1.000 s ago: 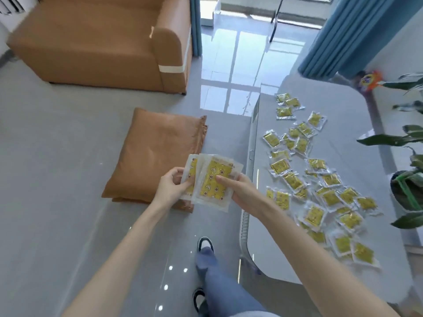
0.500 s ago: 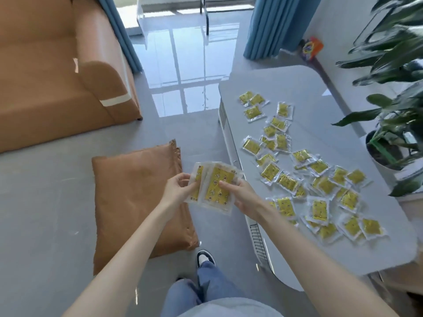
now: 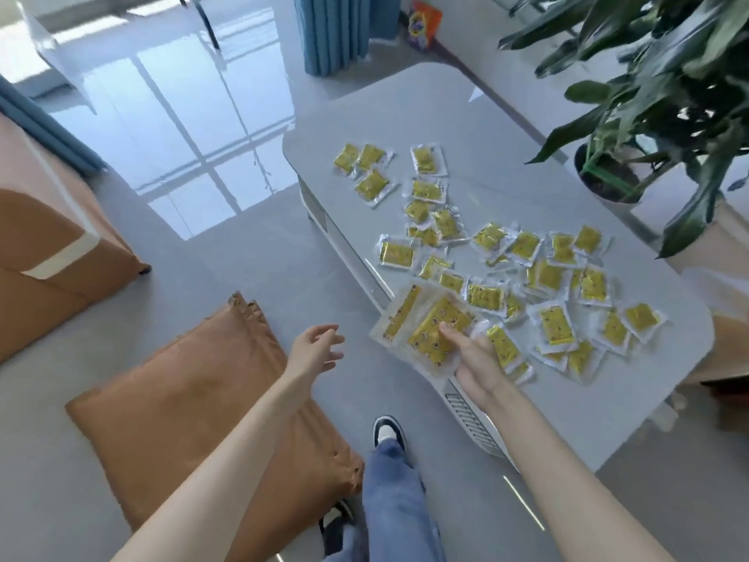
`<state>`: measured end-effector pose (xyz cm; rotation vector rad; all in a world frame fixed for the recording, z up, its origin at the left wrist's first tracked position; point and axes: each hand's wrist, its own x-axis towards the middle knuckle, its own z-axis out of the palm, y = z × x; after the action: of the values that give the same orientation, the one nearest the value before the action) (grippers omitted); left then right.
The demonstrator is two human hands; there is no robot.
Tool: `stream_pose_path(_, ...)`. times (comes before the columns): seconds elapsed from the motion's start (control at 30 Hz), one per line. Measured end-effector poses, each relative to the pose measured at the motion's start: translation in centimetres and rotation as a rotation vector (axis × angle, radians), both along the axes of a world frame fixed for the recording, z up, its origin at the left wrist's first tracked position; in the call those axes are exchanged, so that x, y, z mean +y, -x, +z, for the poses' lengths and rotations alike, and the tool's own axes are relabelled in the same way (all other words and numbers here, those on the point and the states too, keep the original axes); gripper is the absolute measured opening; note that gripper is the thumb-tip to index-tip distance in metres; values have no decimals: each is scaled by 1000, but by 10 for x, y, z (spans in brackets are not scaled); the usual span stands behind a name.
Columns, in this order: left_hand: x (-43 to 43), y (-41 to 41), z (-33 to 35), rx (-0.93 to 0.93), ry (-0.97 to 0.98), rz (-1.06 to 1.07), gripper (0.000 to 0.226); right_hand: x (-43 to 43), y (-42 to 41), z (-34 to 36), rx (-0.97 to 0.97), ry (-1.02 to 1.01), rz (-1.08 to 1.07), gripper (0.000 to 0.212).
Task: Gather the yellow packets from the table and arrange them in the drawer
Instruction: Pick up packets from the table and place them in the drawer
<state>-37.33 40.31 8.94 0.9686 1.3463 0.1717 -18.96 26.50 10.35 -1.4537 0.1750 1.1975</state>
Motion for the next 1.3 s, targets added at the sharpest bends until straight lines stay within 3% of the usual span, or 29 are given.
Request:
stream_pose_path(0.1, 22, -16, -56, 51, 88, 8, 34, 9, -23, -41, 0, -2, -101, 69)
stream_pose_path(0.2, 46, -39, -118, 54, 173, 28, 37, 24, -46, -92, -18, -1, -130, 124)
stream_pose_path(0.23, 54, -49, -139, 48, 206, 45, 38, 31, -53, -107, -10, -1, -147, 127)
stream_pose_path(0.33, 77, -79, -203, -4, 333, 136, 40, 56, -73, -146, 16, -8, -176, 87)
stream_pose_path(0.37, 83, -90, -224, -19, 382, 175, 40, 64, -79, -162, 11, 0, -165, 85)
stream_pose_path(0.43, 91, -110, -263, -32, 450, 216, 41, 78, -91, -187, -8, 5, -143, 105)
stream_pose_path(0.53, 98, -138, -316, -50, 502, 221, 48, 93, -106, -220, -20, -12, -185, 117)
stream_pose_path(0.7, 99, -171, -371, -233, 555, 237, 50, 101, -118, -248, -32, 5, -200, 113)
stream_pose_path(1.03, 94, -167, -373, -361, 571, 402, 38, 107, -95, -244, -8, 68, -234, 55)
stream_pose_path(1.3, 89, -94, -364, -298, 531, 442, 21, 106, -44, -224, 54, 36, -172, 56)
